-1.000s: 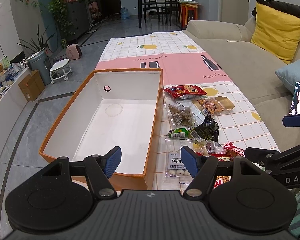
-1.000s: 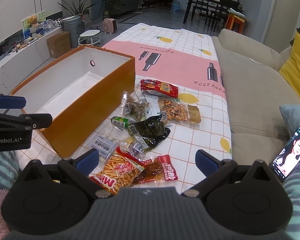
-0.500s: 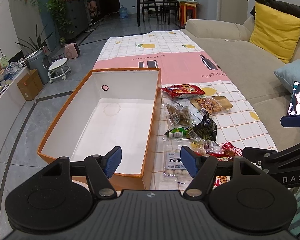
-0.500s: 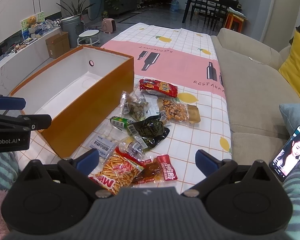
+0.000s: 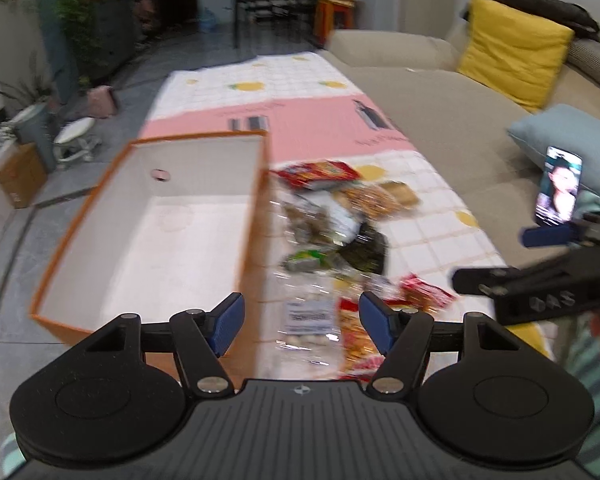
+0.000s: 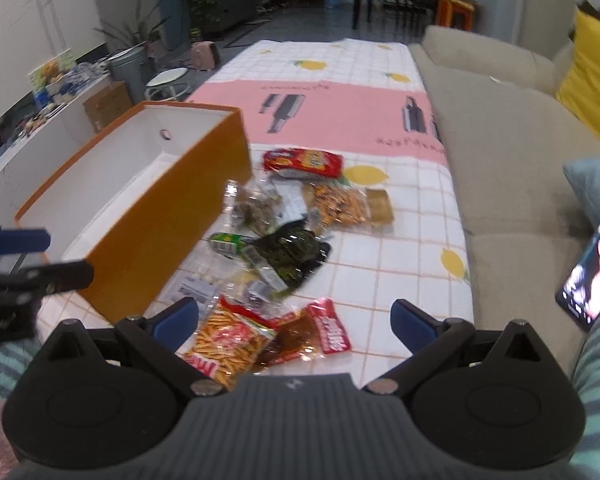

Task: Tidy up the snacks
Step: 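Grasp the red Mimi snack bag with the left tool while the right tool grasps the red meat pack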

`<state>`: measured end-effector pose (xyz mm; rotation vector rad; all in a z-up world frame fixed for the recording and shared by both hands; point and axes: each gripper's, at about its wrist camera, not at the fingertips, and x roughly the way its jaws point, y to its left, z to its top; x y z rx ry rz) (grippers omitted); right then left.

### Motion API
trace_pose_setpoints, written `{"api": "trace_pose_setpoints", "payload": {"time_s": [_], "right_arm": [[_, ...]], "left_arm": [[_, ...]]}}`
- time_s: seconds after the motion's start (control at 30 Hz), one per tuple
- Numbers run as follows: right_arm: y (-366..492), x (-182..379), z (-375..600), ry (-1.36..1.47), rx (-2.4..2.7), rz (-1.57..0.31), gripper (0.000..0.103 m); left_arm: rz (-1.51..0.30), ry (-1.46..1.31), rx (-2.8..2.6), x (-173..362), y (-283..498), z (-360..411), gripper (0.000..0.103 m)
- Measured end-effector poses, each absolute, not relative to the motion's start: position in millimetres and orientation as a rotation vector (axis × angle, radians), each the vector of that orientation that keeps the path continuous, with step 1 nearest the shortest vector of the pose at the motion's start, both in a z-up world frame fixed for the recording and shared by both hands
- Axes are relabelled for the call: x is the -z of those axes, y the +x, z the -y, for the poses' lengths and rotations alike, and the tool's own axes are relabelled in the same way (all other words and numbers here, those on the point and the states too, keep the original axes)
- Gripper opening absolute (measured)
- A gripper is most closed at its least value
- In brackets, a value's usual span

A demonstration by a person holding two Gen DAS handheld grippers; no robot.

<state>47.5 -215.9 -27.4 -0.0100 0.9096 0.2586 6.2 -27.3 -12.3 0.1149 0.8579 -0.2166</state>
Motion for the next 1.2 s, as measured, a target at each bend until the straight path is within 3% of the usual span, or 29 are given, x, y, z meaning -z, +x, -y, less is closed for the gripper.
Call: {"api": "trace_pose_setpoints", "payload": {"time_s": [0.2, 0.5, 1.0, 1.13, 1.2], "right_arm": [[53, 47, 231, 0.003, -0.240, -0.930, 0.080], [70, 83, 238, 0.035, -0.254, -1.059, 0.065], [94, 127, 238, 0.141, -0.264, -1.184, 0.064], [97, 133, 238, 0.188, -0.270, -1.198, 0.064], [98, 136, 237, 0.202, -0.271, -1.202, 0.064]], "left_arm": [[-0.899, 0.159, 0.373, 27, 13, 54, 0.075], [-1.064, 0.115, 0.451, 66, 40, 70, 0.079], [-1.191, 0.095, 0.386, 127, 70, 77, 0.086], [-1.180, 0.088, 0.386, 131, 72, 78, 0.085], [-1.168, 0.076, 0.396, 131, 72, 77, 0.079]]}}
